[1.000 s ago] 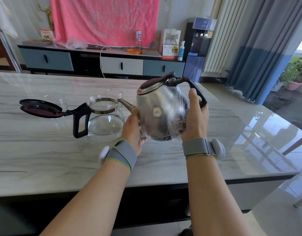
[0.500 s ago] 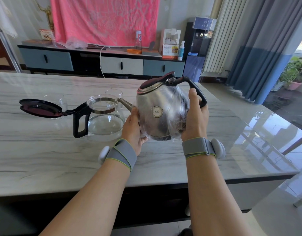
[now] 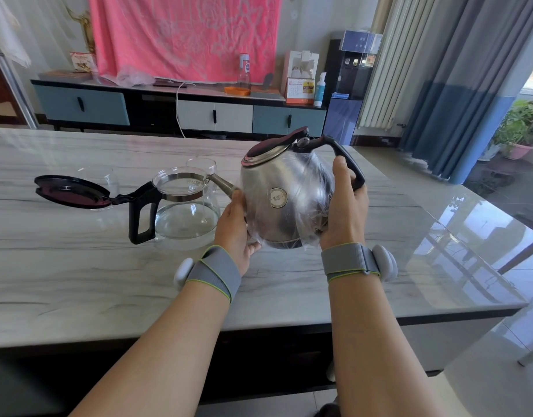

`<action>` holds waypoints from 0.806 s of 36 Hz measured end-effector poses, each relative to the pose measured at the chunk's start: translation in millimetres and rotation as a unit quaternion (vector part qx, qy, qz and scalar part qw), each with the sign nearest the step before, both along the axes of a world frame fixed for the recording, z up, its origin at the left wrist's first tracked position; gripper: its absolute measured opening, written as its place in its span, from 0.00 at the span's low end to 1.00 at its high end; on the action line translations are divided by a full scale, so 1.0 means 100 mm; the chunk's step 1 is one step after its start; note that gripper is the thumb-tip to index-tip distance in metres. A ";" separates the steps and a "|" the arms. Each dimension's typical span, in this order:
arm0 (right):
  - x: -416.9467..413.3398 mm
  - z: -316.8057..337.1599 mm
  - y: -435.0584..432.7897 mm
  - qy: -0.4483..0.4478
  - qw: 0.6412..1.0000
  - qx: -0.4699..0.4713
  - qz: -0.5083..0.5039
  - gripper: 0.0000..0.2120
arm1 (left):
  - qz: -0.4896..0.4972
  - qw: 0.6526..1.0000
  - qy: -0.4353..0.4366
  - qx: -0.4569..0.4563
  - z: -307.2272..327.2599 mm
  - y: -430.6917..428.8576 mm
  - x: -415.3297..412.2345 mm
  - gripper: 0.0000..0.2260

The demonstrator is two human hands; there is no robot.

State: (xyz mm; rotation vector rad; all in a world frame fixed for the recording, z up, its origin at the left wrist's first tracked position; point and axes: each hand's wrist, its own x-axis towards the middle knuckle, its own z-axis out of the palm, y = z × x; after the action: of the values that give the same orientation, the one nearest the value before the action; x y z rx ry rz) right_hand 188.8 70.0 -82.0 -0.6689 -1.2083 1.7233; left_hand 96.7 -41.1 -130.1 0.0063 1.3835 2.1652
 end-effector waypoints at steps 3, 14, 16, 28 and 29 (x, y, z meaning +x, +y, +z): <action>0.00 0.00 0.00 0.000 1.000 0.002 -0.002 0.08 | -0.001 1.000 0.000 0.000 0.01 0.00 0.00 0.16; -0.01 -0.02 0.00 0.004 1.000 0.000 -0.002 0.08 | 0.000 1.000 0.002 -0.001 0.00 0.00 0.00 0.17; -0.02 -0.03 0.00 0.004 1.000 0.003 -0.003 0.08 | 0.000 1.000 0.001 0.000 0.00 -0.01 0.00 0.16; -0.02 -0.02 0.02 0.007 1.000 0.009 -0.002 0.08 | -0.006 1.000 0.003 0.005 0.02 -0.02 0.01 0.16; -0.02 -0.02 0.01 0.007 1.000 0.008 -0.002 0.08 | -0.007 1.000 0.002 0.006 0.02 -0.02 0.01 0.15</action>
State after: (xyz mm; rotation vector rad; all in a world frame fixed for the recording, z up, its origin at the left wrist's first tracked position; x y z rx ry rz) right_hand 187.2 70.9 -83.7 -0.6474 -1.2095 1.7105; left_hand 97.6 -42.8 -128.2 0.0252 1.3705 2.1630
